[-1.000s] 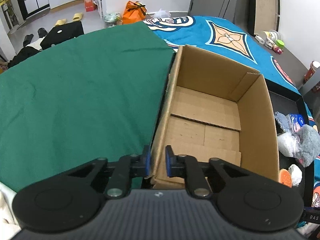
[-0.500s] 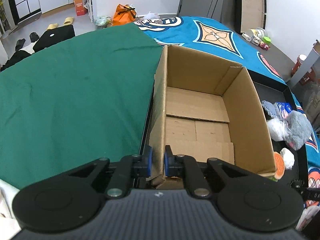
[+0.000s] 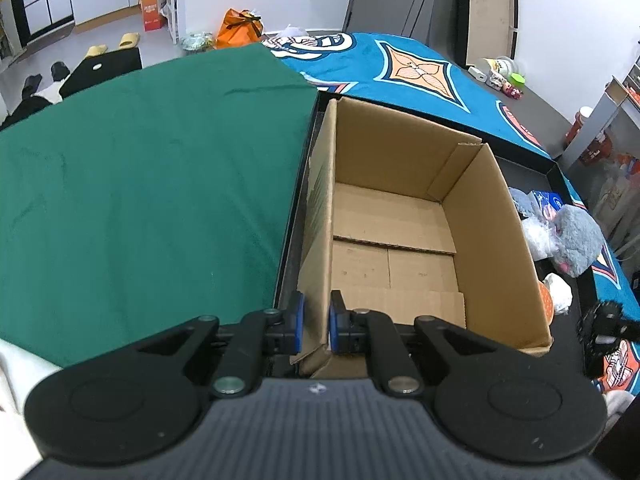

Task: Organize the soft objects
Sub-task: 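Carry the black lace pad into the cardboard box and release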

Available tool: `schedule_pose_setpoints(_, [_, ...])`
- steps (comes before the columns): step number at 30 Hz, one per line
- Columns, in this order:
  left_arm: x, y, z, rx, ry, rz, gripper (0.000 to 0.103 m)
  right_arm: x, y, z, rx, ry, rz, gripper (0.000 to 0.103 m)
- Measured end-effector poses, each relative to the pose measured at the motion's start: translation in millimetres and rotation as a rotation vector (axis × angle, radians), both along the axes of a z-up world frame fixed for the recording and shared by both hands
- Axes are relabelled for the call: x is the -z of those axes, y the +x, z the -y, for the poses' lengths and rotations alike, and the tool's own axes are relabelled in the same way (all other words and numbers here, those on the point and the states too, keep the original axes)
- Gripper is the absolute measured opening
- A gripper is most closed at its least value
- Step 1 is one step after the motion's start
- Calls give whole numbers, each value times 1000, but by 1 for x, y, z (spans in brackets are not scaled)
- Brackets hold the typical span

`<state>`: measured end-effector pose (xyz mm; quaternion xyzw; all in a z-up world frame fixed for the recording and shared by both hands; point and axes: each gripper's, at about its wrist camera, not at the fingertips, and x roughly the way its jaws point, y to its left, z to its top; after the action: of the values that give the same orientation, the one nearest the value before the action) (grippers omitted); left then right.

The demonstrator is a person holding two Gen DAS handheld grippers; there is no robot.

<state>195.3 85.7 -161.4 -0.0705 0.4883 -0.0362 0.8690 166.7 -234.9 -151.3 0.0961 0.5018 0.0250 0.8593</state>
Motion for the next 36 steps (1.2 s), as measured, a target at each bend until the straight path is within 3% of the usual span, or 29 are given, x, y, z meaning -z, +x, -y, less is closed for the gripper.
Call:
schedule_pose_setpoints(7, [7,-1,-11,-48,-48,-19,12,-22,2,-29,-36,-12,82,23])
schedule_pose_setpoints(36, [3,-9,-10,-103,-11,22,12,-43,14,-121,-170,8,284,23])
